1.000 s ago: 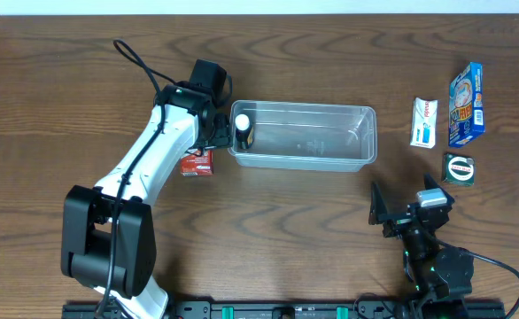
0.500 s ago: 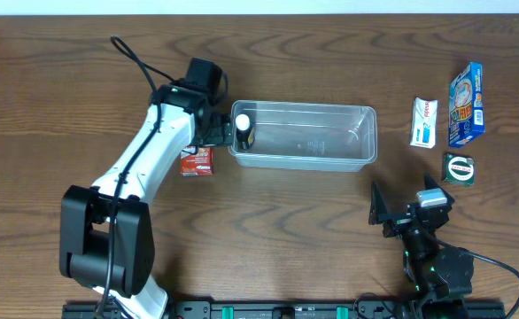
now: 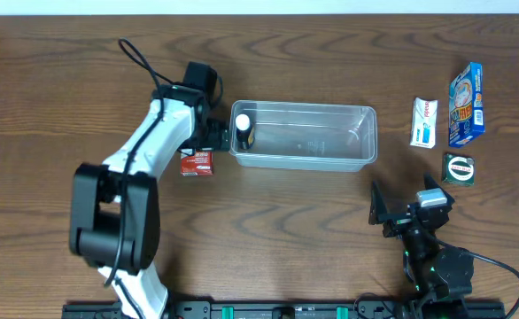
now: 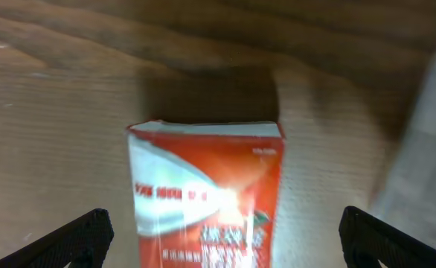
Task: Pack container
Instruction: 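Lower the left gripper and grasp the red medicine box, then lift the red box and carry it over the container beside the bottle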
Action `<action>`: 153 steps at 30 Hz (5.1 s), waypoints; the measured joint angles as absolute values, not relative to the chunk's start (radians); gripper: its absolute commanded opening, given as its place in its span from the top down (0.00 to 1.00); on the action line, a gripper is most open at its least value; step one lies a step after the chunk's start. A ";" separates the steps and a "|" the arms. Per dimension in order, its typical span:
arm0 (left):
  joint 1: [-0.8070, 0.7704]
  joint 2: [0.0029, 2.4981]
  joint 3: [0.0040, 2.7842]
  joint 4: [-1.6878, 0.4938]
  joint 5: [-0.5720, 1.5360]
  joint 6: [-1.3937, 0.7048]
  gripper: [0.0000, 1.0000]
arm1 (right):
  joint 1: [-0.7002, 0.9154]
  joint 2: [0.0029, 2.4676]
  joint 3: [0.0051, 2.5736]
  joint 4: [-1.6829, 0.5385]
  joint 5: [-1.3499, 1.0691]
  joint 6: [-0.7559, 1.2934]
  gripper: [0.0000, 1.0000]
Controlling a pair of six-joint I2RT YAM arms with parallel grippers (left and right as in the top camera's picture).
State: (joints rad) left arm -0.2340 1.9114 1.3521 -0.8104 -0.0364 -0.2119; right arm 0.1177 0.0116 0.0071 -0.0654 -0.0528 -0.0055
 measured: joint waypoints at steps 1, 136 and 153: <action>-0.231 1.929 1.352 -0.810 -0.035 -0.208 0.02 | 0.118 0.012 0.007 -0.065 -0.053 -0.006 0.01; -0.648 2.096 1.756 -0.906 -0.098 -0.499 0.33 | 0.118 0.012 0.007 -0.065 -0.053 -0.006 0.01; -0.648 2.096 1.724 -0.886 -0.104 -0.501 0.22 | 0.118 0.012 0.007 -0.065 -0.053 -0.006 0.01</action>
